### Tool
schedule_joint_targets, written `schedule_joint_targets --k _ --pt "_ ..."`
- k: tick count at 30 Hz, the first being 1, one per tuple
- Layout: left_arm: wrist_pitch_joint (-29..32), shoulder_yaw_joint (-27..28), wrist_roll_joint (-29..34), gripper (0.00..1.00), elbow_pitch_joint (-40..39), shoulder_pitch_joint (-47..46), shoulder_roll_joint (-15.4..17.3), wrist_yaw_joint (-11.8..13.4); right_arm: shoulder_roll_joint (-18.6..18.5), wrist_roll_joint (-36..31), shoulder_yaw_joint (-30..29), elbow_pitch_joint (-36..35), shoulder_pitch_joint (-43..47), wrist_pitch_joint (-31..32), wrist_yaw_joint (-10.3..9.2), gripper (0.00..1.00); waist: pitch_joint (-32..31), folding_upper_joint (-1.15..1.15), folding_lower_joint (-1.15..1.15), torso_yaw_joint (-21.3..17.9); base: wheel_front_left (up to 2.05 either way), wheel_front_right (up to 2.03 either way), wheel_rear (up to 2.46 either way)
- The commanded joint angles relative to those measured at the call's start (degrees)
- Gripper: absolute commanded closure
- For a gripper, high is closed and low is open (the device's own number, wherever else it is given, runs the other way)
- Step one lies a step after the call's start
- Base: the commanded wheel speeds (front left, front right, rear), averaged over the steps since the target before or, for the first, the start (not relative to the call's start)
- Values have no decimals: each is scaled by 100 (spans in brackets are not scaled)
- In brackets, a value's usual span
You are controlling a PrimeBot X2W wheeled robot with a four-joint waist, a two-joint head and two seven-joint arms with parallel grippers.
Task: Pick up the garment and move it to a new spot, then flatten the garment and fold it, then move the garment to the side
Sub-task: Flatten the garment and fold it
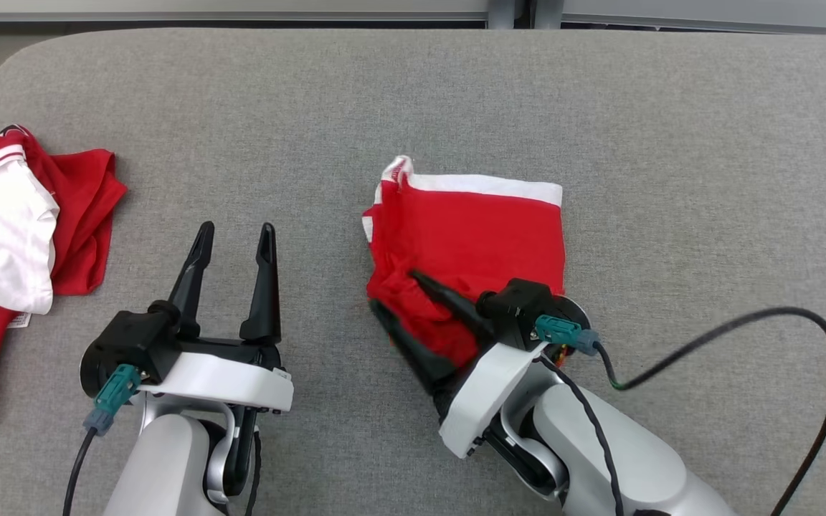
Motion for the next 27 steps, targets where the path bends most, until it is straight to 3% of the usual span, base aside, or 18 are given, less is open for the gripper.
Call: schedule_joint_targets --k 1,7,15,16,17,23,27 --pt "-10 27 60 0 -3 -70 17 -33 -5 19 36 -59 -67 -123 -2 0 -8 0 0 -12 0 0 0" --pt "-10 100 159 0 17 -33 19 -53 -260 -100 -217 -479 -102 -693 -2 0 -81 0 0 -120 0 0 0" --pt "-10 251 307 0 -21 77 125 -10 -718 -600 -2204 -978 572 -859 -2 0 -227 0 0 -310 0 0 0" --pt "-10 251 307 0 -21 77 125 -10 -718 -600 -2204 -978 572 -859 -2 0 -227 0 0 -310 0 0 0" --pt "-10 301 322 0 -19 140 160 -1 -812 -769 -2743 -1072 852 -868 -2 0 -303 0 0 -346 0 0 0" --pt "-10 397 323 0 -19 359 231 -14 -951 -1172 -3772 -1293 1588 -780 -2 0 -572 0 0 -445 0 0 0" --pt "-10 400 348 0 -9 638 298 -5 -869 -1357 -4162 -1572 2113 -558 -2 0 -855 0 0 -514 0 0 0"
